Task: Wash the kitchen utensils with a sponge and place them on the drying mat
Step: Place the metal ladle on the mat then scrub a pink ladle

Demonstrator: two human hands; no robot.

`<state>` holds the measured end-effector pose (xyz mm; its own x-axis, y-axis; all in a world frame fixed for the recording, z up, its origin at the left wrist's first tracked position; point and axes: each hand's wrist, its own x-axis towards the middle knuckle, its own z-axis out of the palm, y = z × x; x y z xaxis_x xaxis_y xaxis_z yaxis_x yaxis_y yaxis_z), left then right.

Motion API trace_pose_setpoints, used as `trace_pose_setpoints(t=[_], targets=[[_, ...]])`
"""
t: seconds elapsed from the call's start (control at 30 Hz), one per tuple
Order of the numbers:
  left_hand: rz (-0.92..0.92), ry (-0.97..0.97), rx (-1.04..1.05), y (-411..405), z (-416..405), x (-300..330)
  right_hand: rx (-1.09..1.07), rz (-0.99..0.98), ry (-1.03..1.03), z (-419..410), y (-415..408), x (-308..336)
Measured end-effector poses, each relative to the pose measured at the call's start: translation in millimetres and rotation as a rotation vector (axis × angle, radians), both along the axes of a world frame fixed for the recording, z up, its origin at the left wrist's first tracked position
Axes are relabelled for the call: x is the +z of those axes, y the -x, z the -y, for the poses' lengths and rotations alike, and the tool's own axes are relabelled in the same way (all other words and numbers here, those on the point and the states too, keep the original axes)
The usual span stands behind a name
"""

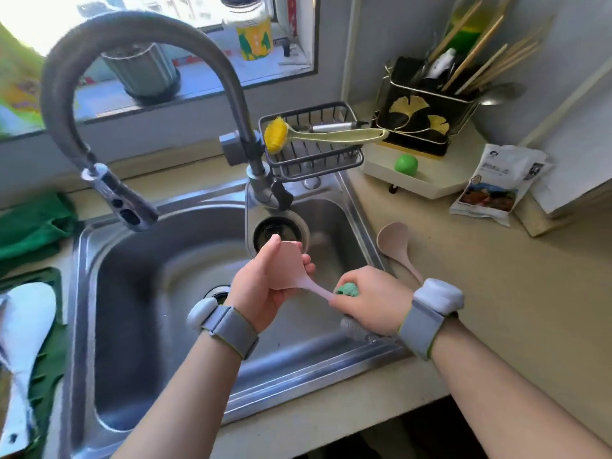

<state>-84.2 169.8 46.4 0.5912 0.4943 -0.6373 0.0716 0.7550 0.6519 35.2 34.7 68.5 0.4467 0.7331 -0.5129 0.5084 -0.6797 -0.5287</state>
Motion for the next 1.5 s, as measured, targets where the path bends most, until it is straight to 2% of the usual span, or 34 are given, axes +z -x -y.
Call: trace_pose_setpoints(t=[0.03, 0.1, 0.17, 0.27, 0.4, 0.43, 0.47, 0.57, 0.6, 0.77, 0.83, 0.93, 1.03, 1.07, 1.1, 1.17, 1.2, 1.23, 1.27, 1.4, 1.5], targets=[[-0.018, -0.013, 0.047, 16, -11, 0, -0.056, 0.018, -0.046, -15, 15, -1], [-0.024, 0.022, 0.132, 33, -22, -1, -0.306, -0.009, -0.207, -34, 37, 0], [-0.018, 0.058, 0.173, 47, -29, -4, -0.477, -0.193, -0.346, -57, 62, 3], [0.004, 0.103, 0.150, 60, -30, -4, -0.509, -0.460, -0.501, -86, 102, 3], [0.110, 0.134, 0.201, 82, -45, -4, -0.366, -0.467, -0.675, -104, 142, -4], [0.117, 0.143, 0.207, 90, -49, -5, -0.323, -0.417, -0.716, -106, 151, -6], [0.120, 0.155, 0.201, 95, -52, -6, -0.251, -0.280, -0.761, -107, 155, -11], [0.082, 0.158, 0.188, 108, -59, -6, 0.095, 0.452, -0.729, -114, 164, -26], [0.077, 0.152, 0.203, 112, -61, -7, 0.168, 0.582, -0.682, -117, 165, -28], [0.065, 0.081, 0.272, 120, -75, -5, 0.461, 0.596, -0.620, -122, 159, -27], [0.060, 0.046, 0.270, 119, -77, -3, 0.442, 0.690, -0.620, -126, 153, -29], [0.025, -0.051, 0.249, 111, -72, 1, 0.287, 0.751, -0.625, -136, 157, -35], [-0.025, -0.101, 0.286, 109, -61, -2, 0.049, 0.588, -0.581, -143, 173, -39], [-0.039, -0.148, 0.290, 109, -57, -7, -0.079, 0.418, -0.501, -145, 177, -36], [-0.040, -0.198, 0.293, 109, -55, -9, -0.243, 0.125, -0.418, -148, 178, -32], [-0.012, -0.253, 0.337, 109, -53, -10, -0.705, -0.714, -0.369, -156, 174, -25], [0.004, -0.261, 0.350, 109, -53, -11, -0.860, -0.994, -0.372, -157, 172, -25], [0.023, -0.268, 0.366, 108, -54, -12, -0.875, -1.071, -0.415, -158, 172, -25], [0.030, -0.272, 0.380, 108, -54, -12, -0.794, -0.994, -0.475, -159, 172, -26], [0.048, -0.157, 0.409, 107, -59, -6, -0.220, -0.262, -0.665, -147, 172, -30], [0.059, -0.140, 0.437, 108, -60, -4, 0.103, 0.369, -0.779, -145, 165, -43]])
